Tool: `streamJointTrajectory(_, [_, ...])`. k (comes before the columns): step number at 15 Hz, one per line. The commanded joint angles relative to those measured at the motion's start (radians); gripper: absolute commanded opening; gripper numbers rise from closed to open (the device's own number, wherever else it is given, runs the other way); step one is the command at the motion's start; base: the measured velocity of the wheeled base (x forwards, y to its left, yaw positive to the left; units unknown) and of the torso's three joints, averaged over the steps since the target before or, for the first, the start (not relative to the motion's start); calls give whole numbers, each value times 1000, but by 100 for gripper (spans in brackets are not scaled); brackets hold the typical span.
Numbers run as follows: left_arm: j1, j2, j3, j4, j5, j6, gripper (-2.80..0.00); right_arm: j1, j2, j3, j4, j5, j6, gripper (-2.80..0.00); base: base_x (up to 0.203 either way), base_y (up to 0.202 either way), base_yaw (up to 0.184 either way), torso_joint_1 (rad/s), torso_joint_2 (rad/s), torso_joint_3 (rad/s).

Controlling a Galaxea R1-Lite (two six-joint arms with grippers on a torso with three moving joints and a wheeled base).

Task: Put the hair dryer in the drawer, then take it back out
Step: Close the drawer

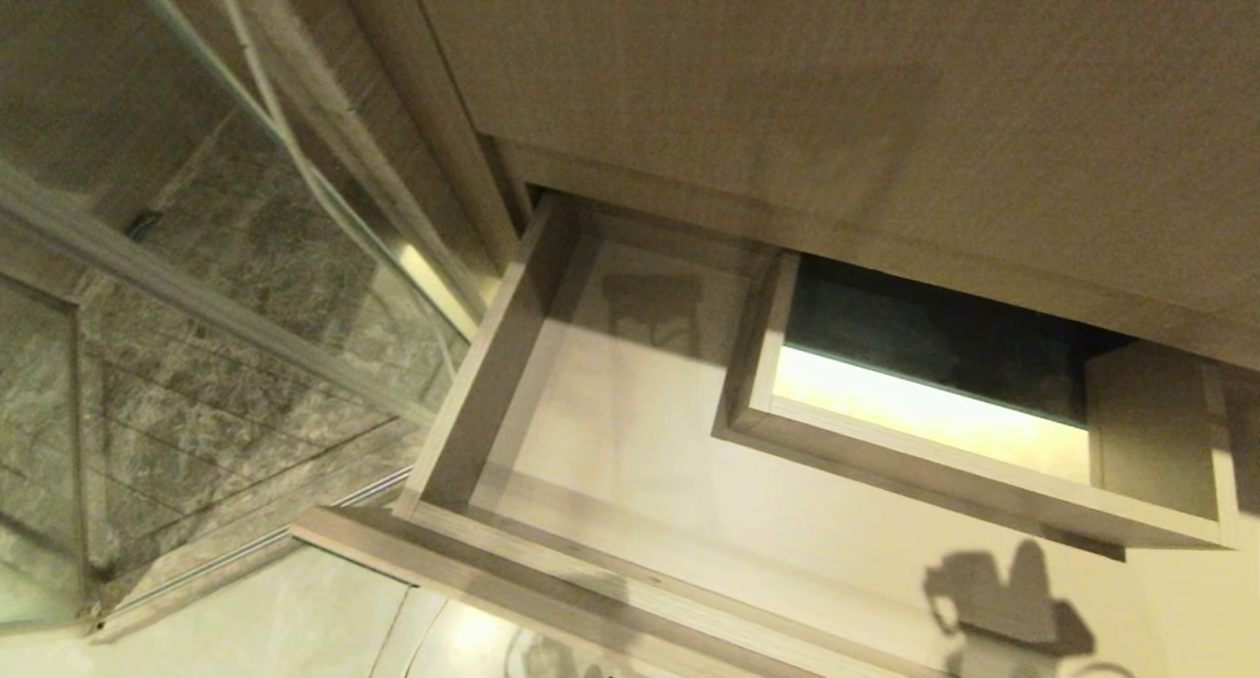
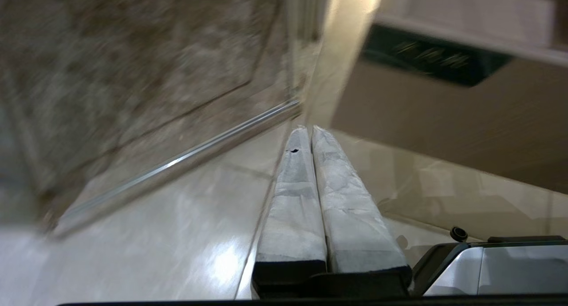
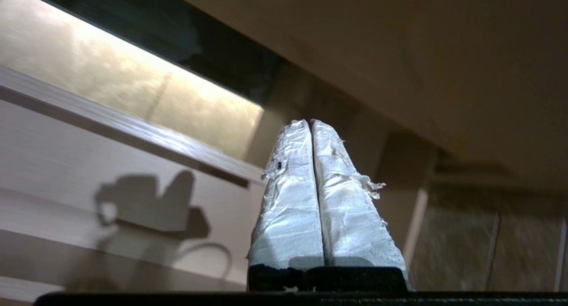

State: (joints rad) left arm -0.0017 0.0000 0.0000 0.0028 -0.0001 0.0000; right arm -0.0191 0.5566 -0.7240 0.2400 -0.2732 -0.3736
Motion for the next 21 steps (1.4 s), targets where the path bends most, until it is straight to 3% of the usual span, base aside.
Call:
streamJointTrajectory(1, [0,0,0,0,0,0,-280,-1,0,2,1,-1,-2,-280,5,6,-159,2,9,1])
streamJointTrajectory(11, [0,0,1,0,0,0,-280,-17,-9,27,16,-1,-6,-280,1,8,-171,2,1,4])
streamJointTrajectory(16, [0,0,2,0,0,0,-280,-25,-52,71,57,-25,-10,-280,-1,2,-44,1,0,1])
streamJointTrajectory(19, [0,0,0,0,0,0,-280,-29,-26,84,283,-30,-6,-280,0,0,0,0,0,0])
streamJointTrajectory(21, [0,0,2,0,0,0,-280,-45,57,94,316,-32,-3,-280,0,0,0,0,0,0])
